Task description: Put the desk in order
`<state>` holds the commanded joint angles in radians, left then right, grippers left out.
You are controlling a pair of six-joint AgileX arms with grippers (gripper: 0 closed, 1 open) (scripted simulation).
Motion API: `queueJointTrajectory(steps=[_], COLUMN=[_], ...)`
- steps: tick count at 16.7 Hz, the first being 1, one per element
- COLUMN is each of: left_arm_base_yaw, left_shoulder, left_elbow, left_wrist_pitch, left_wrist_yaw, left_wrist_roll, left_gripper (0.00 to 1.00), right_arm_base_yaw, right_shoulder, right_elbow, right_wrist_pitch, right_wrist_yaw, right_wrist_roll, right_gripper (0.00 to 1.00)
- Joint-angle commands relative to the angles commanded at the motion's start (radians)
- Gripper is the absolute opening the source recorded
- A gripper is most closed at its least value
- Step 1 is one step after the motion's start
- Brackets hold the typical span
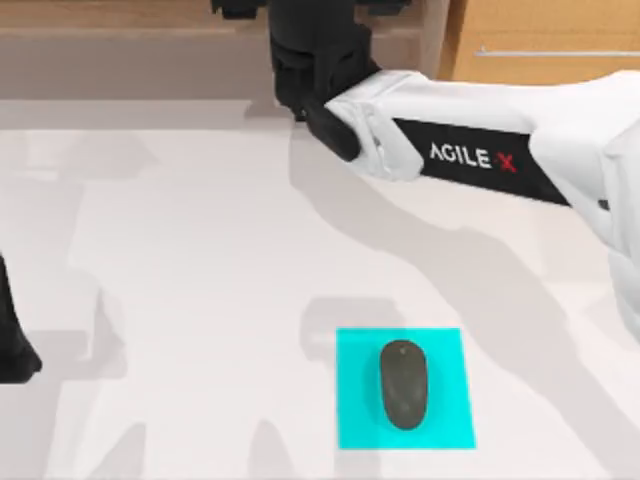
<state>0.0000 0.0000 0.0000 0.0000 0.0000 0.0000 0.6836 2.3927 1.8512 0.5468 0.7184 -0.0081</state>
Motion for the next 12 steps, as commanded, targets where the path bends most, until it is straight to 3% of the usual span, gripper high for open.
queueJointTrajectory(steps=[10,12], left_arm_base_yaw=[0.000,0.000], left_shoulder=[0.000,0.000], left_elbow=[0.000,0.000], left_wrist_pitch=[0.000,0.000], left_wrist_yaw=[0.000,0.000], left_wrist_roll=[0.000,0.000], left_gripper=[1.00,1.00], right_arm_base_yaw=[0.000,0.000], right_shoulder=[0.000,0.000], right_elbow=[0.000,0.000], right_wrist_pitch=[0.000,0.000], right_wrist_yaw=[0.000,0.000], right_wrist_roll=[0.000,0.000], right_gripper=[0.02,0.00])
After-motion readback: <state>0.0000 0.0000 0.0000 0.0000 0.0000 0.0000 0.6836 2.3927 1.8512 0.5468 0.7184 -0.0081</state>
